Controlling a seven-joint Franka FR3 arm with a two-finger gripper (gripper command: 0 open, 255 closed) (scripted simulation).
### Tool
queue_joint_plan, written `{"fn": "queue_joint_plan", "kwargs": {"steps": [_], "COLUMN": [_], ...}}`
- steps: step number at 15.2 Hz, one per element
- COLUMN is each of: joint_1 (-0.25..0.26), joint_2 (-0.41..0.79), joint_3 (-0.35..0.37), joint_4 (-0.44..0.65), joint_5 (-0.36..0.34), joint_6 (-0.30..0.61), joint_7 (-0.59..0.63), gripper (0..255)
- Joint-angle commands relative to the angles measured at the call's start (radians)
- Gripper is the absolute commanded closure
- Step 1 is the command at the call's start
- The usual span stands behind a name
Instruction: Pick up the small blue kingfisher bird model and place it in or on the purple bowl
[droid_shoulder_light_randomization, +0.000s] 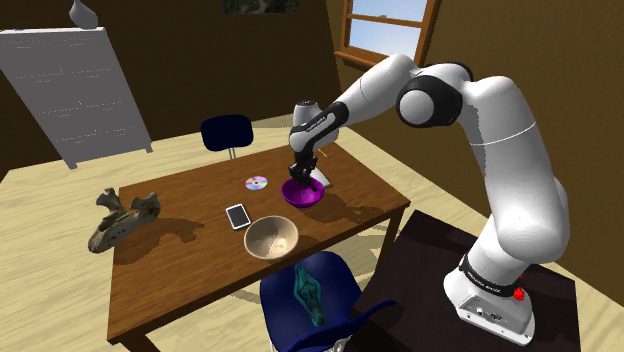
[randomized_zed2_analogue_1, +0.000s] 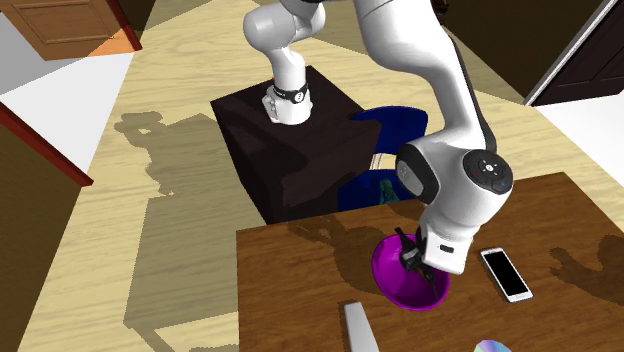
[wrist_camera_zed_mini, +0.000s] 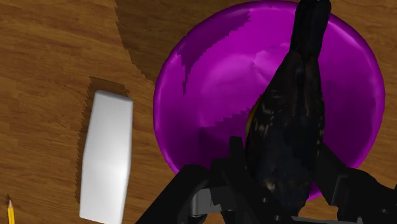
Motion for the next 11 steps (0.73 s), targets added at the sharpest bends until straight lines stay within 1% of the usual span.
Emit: {"fn": "queue_joint_plan", "kwargs": {"steps": [1,5,11], "joint_1": [-0.002,-0.004,-0.004], "joint_2": [0.021,0.054,0.054], "joint_3": [0.002,0.005,0.005], "joint_4": [0.006,0.012,0.012], "joint_5": [0.002,0.005,0.005], "joint_6": [0.016,0.043,0.043], "joint_7": [-0.002,-0.004,-0.004], "gripper": [255,255,255]}}
